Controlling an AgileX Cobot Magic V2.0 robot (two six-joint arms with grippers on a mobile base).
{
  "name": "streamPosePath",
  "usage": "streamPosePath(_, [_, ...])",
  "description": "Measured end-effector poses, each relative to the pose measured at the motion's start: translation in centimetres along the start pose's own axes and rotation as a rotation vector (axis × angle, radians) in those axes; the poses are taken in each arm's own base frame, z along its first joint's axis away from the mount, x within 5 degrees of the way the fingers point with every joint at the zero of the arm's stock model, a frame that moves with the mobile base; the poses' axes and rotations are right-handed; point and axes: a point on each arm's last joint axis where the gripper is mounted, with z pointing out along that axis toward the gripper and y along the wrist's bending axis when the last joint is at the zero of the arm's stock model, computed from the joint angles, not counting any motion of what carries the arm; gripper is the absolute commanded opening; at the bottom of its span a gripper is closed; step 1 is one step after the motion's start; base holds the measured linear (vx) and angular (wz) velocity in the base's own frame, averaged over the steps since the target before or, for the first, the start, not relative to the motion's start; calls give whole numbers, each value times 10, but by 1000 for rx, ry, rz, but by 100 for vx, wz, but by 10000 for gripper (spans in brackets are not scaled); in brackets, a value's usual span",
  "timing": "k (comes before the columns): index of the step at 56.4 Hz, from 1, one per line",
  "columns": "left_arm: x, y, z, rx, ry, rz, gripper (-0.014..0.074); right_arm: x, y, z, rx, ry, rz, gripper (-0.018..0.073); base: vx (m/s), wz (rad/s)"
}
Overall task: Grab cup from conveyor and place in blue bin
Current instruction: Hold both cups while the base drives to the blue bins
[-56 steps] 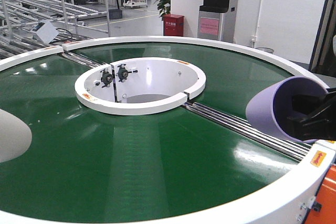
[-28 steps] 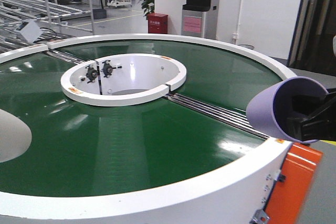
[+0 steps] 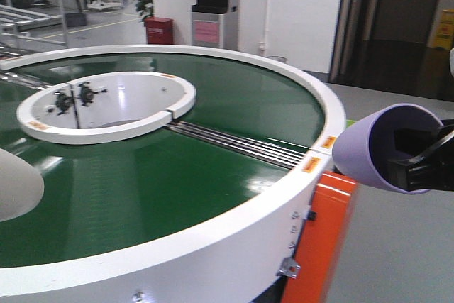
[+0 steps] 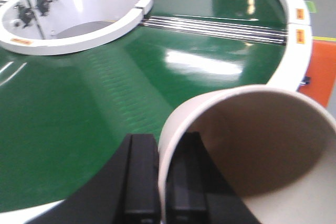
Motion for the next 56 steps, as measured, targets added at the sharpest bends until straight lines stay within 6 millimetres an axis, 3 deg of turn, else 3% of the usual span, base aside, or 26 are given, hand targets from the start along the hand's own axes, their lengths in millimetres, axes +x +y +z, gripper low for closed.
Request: streamPosePath(56, [0,0,0,1,1,-1,-6,0,0,0,0,0,0,-9,7,-60])
